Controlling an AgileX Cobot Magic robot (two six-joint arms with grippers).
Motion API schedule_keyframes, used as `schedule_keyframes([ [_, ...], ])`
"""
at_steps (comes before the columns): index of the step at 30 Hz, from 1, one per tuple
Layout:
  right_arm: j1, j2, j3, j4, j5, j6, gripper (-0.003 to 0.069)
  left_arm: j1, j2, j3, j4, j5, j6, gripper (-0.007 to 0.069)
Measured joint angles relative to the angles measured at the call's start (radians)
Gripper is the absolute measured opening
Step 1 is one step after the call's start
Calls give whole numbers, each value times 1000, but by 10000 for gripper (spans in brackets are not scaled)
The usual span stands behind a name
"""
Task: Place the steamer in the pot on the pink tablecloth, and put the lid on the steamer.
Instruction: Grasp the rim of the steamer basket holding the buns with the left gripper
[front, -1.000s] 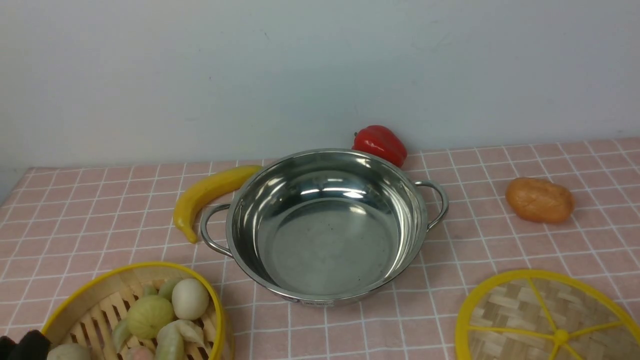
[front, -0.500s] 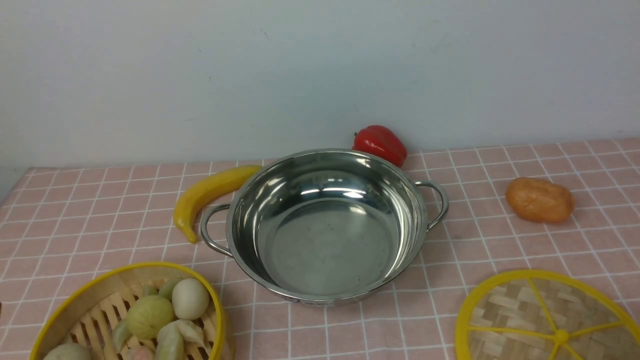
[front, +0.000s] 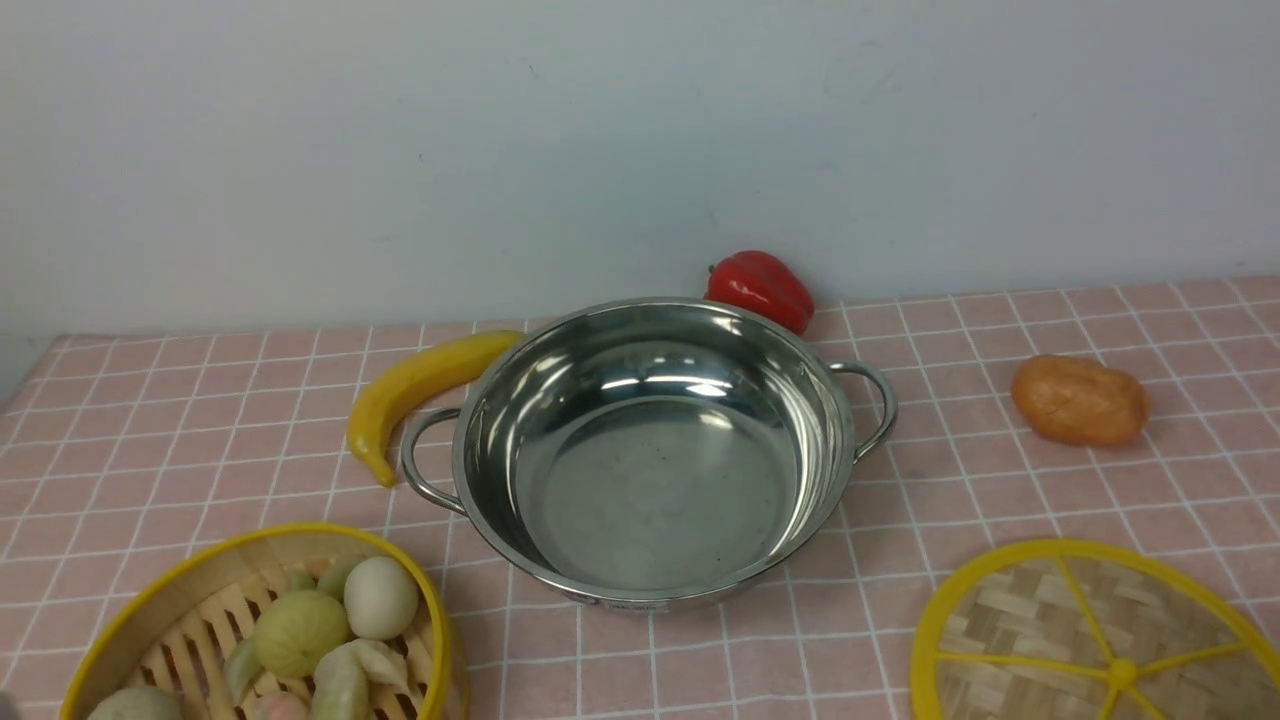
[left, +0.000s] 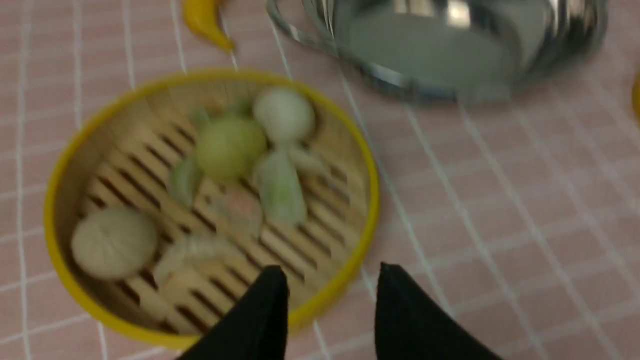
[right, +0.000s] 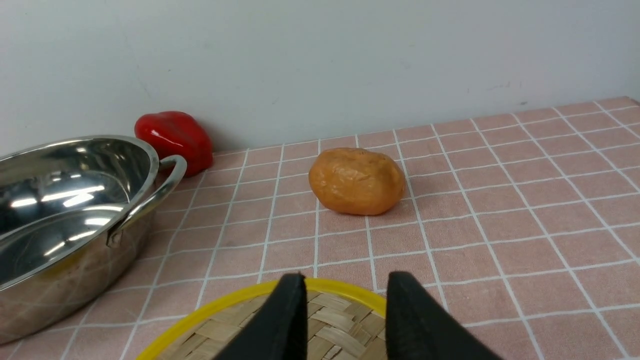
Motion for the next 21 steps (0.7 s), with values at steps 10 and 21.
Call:
schedule_keyframes([
  [10,0,0,0,0,0,0,243,0,478,-25,-93,22,474,286],
  [21,0,0,0,0,0,0,243,-67,833,-38,-224,-126,619,429],
])
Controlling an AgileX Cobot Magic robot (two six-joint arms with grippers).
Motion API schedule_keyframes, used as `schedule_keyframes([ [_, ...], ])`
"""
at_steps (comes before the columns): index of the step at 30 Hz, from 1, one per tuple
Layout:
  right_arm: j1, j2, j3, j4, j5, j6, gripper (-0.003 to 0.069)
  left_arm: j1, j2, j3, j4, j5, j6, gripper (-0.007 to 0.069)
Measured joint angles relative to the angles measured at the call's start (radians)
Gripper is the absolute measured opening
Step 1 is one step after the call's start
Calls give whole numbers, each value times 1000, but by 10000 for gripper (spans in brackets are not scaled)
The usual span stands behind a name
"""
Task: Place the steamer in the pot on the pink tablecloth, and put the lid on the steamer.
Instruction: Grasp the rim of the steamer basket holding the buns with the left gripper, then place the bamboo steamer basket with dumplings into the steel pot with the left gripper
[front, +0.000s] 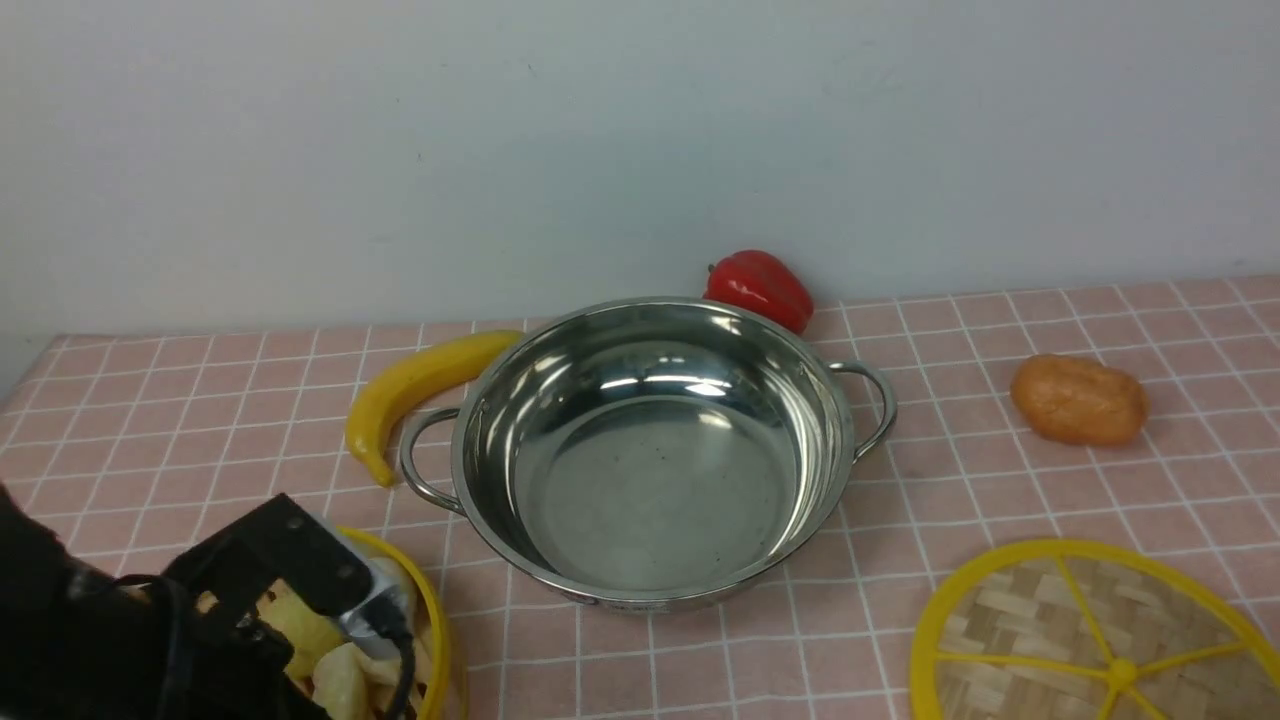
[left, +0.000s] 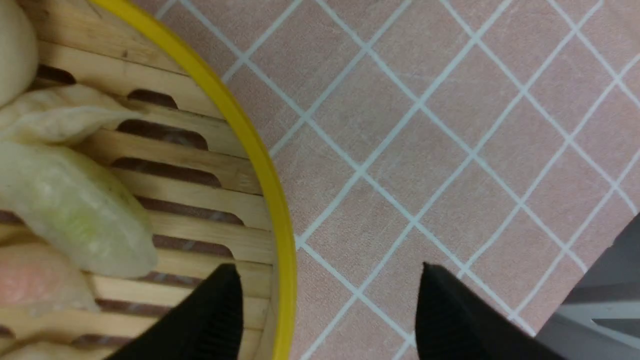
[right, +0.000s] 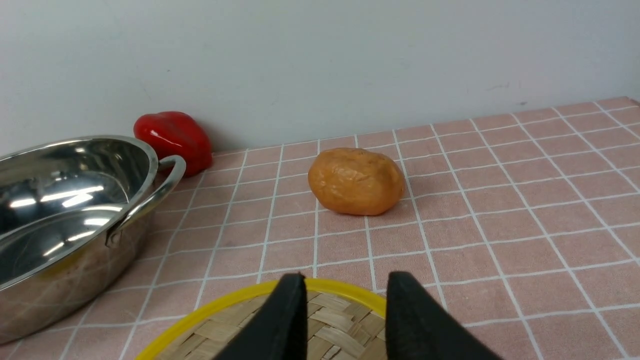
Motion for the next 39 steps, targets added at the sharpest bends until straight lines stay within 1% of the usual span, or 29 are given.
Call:
schedule_keyframes([
  [2,0,0,0,0,-1,0,243,-38,83,0,13,-52,-1,406],
  [3,0,0,0,0,-1,0,243,-40,89,0,13,-56,-1,405],
  [6,0,0,0,0,-1,0,243,-81,182,-1,16,-129,-4,363],
  [12,0,0,0,0,-1,0,243,-94,284,-1,40,-178,-73,326],
  [13,0,0,0,0,-1,0,243,-94,304,-10,42,-178,-109,293],
  [14,0,0,0,0,-1,0,243,-94,306,-11,42,-177,-111,293],
  [16,0,0,0,0,-1,0,243,-94,326,-22,42,-154,-151,176],
  [17,0,0,0,0,-1,0,243,-94,328,-24,43,-150,-154,165],
  [18,0,0,0,0,-1,0,243,-95,335,-36,63,-120,-169,80],
  [20,0,0,0,0,-1,0,243,-96,335,-60,133,-73,-200,71],
  [21,0,0,0,0,-1,0,243,-96,335,-62,142,-67,-205,71],
  [22,0,0,0,0,-2,0,243,-96,327,-85,213,-19,-239,66],
  [23,0,0,0,0,-2,0,243,-96,325,-89,230,-7,-244,62],
  [25,0,0,0,0,-2,0,243,-96,279,-149,318,61,-304,26],
  [27,0,0,0,0,-2,0,243,-96,233,-205,372,109,-328,30],
  [28,0,0,0,0,-2,0,243,-96,229,-218,376,116,-332,31],
  [29,0,0,0,0,-2,0,243,-96,198,-264,404,165,-334,30],
  [31,0,0,0,0,-2,0,243,-96,147,-332,437,208,-332,29],
  [33,0,0,0,0,-2,0,243,-96,107,-416,454,222,-296,29],
  [34,0,0,0,0,-2,0,243,-96,101,-424,455,222,-290,29],
  [35,0,0,0,0,-2,0,243,-96,85,-492,449,223,-236,29],
  [37,0,0,0,0,-2,0,243,-96,82,-532,429,223,-192,29],
  [39,0,0,0,0,-3,0,243,-96,86,-596,341,224,-86,29],
])
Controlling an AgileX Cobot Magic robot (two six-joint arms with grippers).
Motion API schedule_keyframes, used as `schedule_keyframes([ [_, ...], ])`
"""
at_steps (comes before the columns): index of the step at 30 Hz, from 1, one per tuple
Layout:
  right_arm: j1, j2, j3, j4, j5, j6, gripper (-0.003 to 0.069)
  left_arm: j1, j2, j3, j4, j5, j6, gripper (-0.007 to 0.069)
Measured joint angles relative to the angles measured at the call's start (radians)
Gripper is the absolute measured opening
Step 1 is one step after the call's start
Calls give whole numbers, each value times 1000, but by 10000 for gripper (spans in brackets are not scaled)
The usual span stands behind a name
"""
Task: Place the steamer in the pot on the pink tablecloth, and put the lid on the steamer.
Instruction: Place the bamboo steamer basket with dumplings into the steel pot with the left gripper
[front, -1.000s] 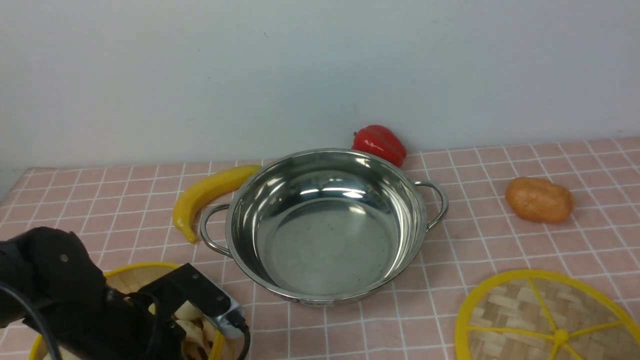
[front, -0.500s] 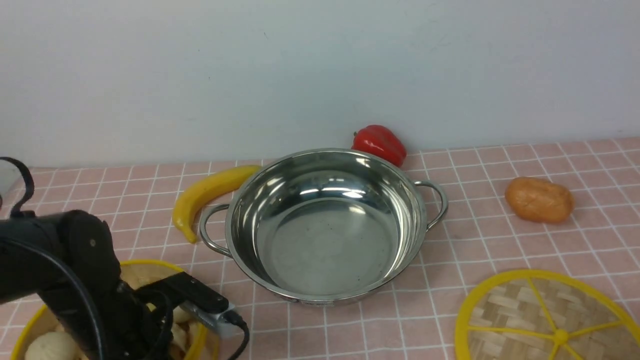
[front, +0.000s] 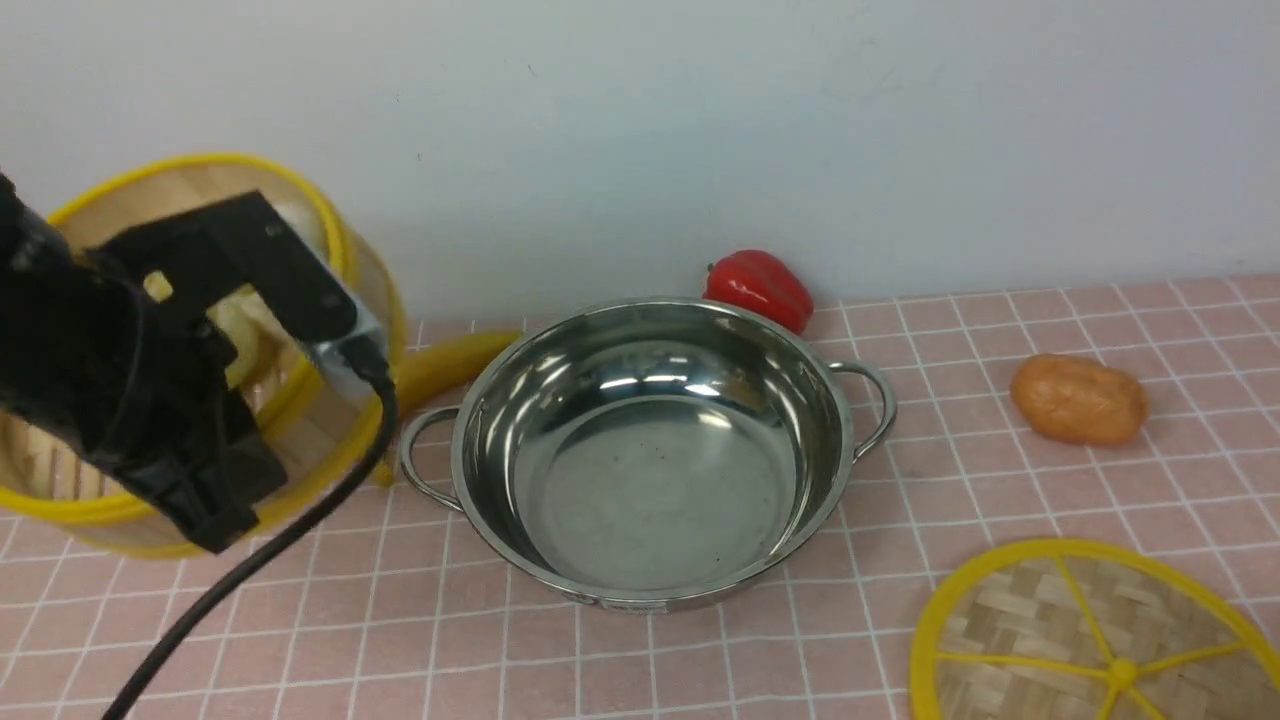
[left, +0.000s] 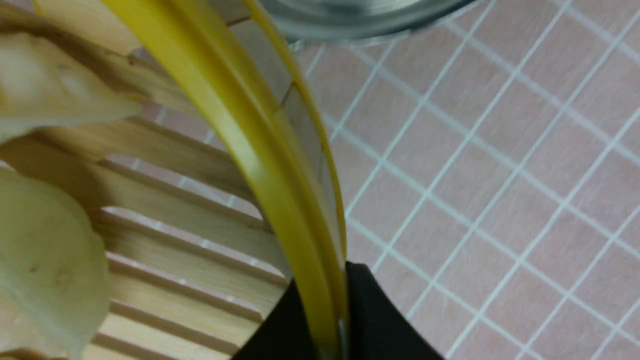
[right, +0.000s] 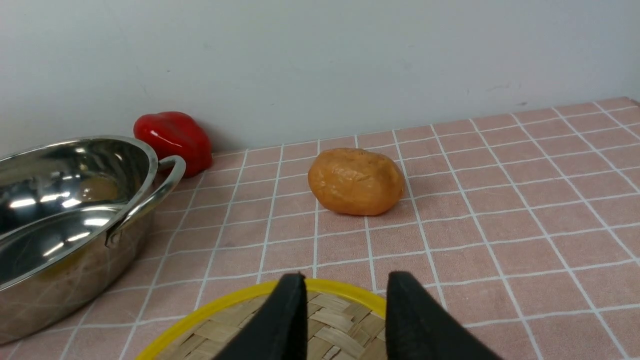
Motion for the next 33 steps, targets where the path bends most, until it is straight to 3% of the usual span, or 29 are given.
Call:
schedule_keyframes([
  [4,0,0,0,0,0,0,243,-63,37,-43,-94,10,144,29],
  [7,0,0,0,0,0,0,243,-156,88,-56,-90,11,175,29],
  [14,0,0,0,0,0,0,243,-381,297,-113,60,-98,117,29],
  [19,0,0,0,0,0,0,243,-402,415,-177,118,-166,42,29],
  [33,0,0,0,0,0,10,243,-406,608,-212,101,-223,59,29],
])
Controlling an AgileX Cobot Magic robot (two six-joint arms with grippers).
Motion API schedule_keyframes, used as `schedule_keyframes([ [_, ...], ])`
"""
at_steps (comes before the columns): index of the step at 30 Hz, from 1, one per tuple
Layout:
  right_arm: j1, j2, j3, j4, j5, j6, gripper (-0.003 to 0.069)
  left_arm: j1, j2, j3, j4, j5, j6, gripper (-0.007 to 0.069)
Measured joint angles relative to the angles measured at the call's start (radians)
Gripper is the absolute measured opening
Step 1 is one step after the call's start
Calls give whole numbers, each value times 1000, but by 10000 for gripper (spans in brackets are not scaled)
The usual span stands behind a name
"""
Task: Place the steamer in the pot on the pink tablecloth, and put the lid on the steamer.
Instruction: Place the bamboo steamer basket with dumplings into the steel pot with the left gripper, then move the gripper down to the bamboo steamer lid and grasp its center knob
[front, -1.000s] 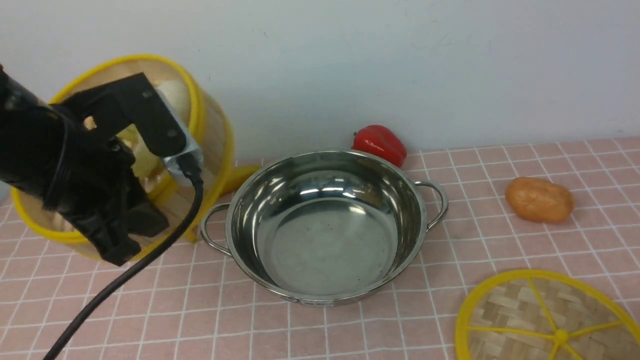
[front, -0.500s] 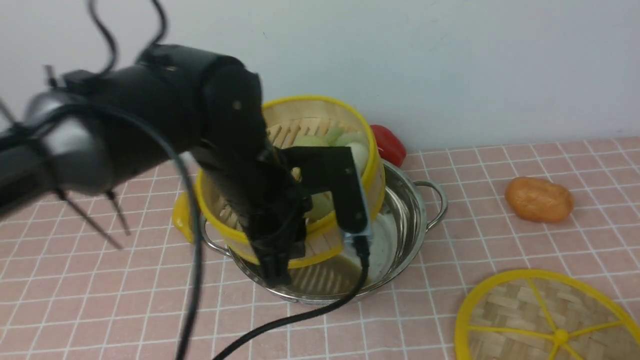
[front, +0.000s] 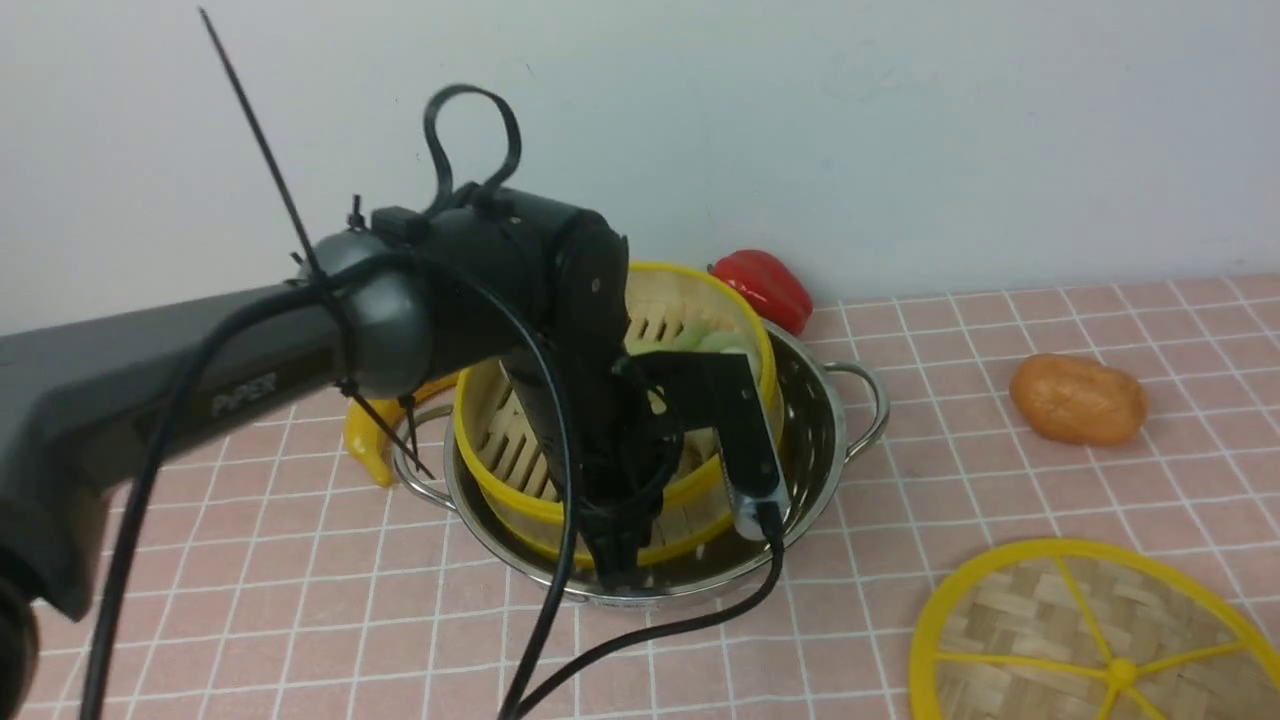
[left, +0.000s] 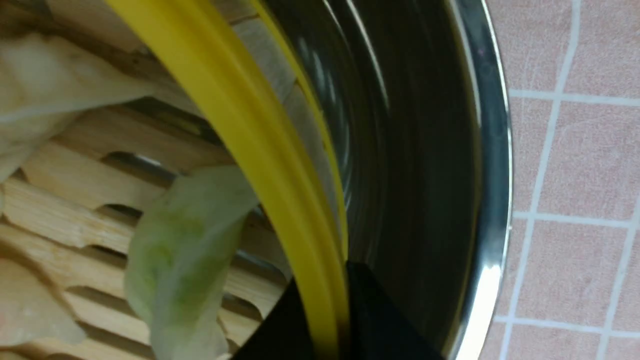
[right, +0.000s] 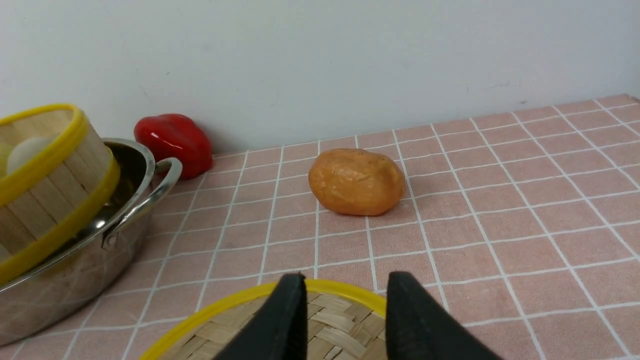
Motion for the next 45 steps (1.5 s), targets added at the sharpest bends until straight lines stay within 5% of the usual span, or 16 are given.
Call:
schedule_keyframes([
  [10,0,0,0,0,0,0,243,-1,15,0,-38,-27,0,76],
  [13,0,0,0,0,0,0,243,-1,15,0,-62,-31,-1,158],
  [18,0,0,0,0,0,0,243,-2,15,-4,-62,-62,-25,396],
  [24,0,0,0,0,0,0,243,-2,-13,-10,-12,-61,-141,495],
  [28,0,0,0,0,0,0,243,-2,-66,-40,83,-7,-250,457],
  [34,0,0,0,0,0,0,243,39,-278,-88,265,111,-538,44],
  [37,0,0,0,0,0,0,243,93,-383,-88,263,161,-601,-18],
  [45,0,0,0,0,0,0,243,219,-585,-88,83,163,-670,-2],
])
